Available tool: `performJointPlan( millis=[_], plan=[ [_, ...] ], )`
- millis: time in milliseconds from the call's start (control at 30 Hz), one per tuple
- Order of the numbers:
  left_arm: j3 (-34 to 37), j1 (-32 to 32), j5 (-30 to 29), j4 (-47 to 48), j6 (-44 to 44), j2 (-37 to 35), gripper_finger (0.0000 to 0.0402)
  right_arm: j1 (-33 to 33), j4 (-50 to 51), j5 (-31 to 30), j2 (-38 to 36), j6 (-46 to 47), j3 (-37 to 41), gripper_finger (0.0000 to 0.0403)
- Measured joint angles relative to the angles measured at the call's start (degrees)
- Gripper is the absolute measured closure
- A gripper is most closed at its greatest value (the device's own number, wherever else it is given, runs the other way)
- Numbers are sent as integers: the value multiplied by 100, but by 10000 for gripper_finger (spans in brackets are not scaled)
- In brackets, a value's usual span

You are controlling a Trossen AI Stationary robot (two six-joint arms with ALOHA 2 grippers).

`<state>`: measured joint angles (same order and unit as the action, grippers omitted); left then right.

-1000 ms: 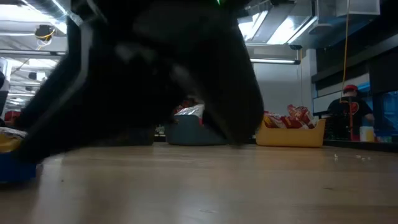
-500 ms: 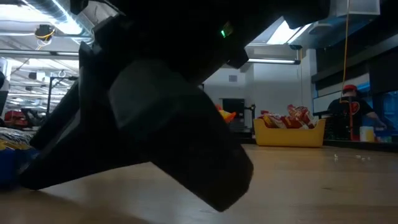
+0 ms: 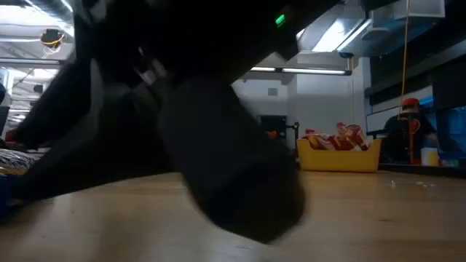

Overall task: Sort Maruchan noodles
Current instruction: Put the blue noodle pack into the black bin

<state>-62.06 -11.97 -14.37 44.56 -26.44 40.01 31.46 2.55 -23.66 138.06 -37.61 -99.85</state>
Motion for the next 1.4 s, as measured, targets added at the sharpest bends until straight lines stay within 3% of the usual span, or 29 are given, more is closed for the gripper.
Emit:
performJointPlan(
  millis=[267,500,733,1000,1400],
  plan=[
    [0,0,0,-2,2,0,401,-68,-727,736,178,-170,7,240],
    [0,0,2,0,2,0,401,-31,-822,282,185,-42,7,240],
    [0,0,2,-1,2,0,401,-39,-994,581,190,-204,7,240],
    [0,1,-13,-1,-2,11,401,-36,-916,1180,181,-2207,-24,240],
    [0,1,-17,-2,-44,11,401,-301,-866,1785,234,-2370,-133,240]
  ],
)
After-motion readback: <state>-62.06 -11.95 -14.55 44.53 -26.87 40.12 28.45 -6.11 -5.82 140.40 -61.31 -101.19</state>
